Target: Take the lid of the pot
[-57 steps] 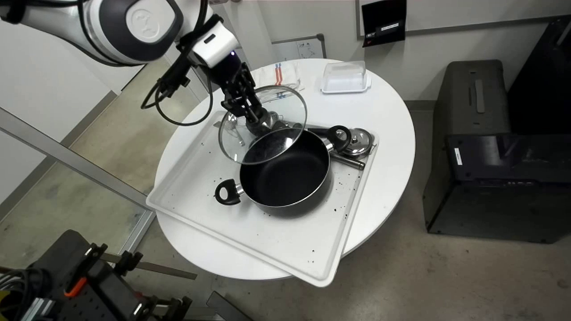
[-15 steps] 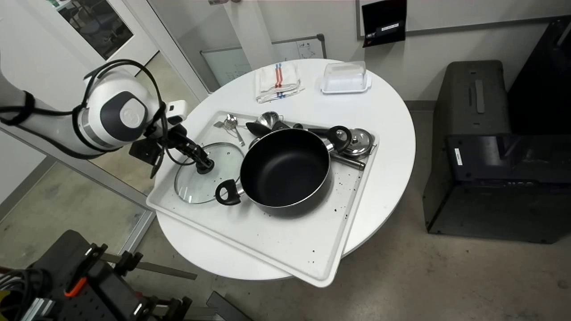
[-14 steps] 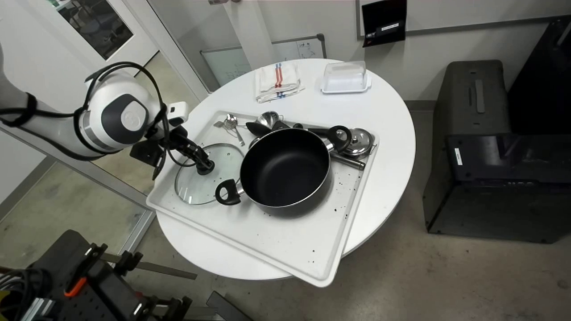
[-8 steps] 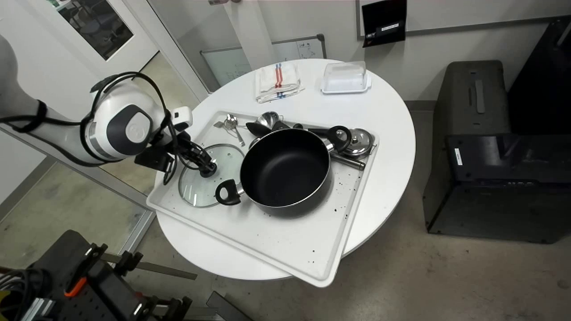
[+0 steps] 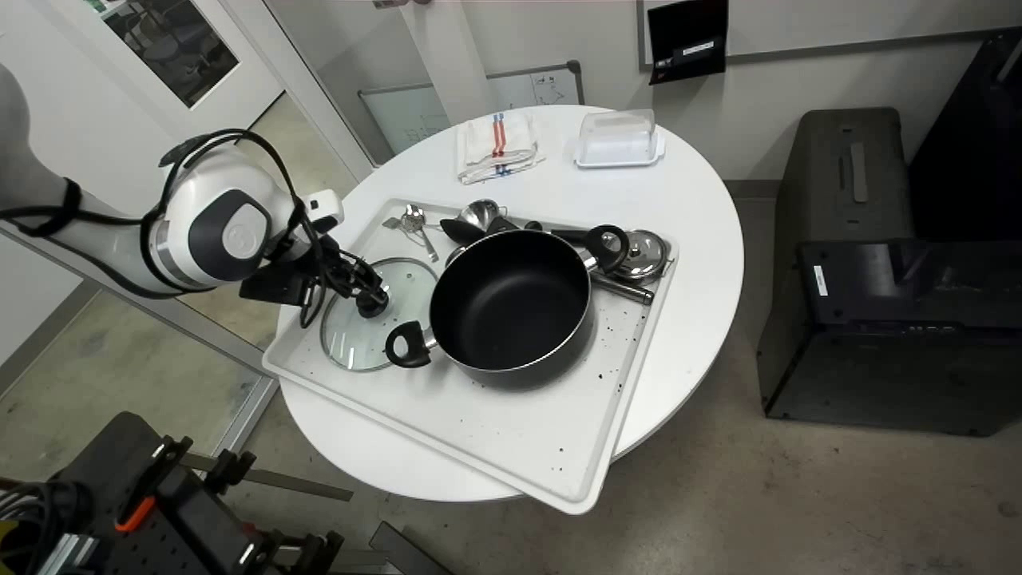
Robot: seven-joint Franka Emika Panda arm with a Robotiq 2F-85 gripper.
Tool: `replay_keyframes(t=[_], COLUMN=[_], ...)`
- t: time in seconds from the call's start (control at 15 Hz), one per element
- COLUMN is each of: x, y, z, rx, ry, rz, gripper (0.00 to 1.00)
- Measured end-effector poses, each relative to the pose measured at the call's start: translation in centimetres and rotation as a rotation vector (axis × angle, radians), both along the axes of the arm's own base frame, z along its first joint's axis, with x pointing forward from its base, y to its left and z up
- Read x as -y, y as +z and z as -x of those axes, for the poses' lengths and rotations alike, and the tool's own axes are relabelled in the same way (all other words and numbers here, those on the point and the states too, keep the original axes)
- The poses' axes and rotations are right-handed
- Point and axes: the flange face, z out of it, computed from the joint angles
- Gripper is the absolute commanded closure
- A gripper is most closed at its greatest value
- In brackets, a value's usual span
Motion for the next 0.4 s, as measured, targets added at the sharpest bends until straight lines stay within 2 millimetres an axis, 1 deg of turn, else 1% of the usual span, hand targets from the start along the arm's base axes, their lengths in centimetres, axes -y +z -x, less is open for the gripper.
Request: replay_keyframes(t=[0.2, 0.4], x=[-0.3, -0.5], y=[1.0, 3.0], z=[-0.1, -0.3], rx=[-0.009, -0.02], ry=[0.024, 0.035], rz=[-0.015, -0.028], gripper=[0.0, 0.0])
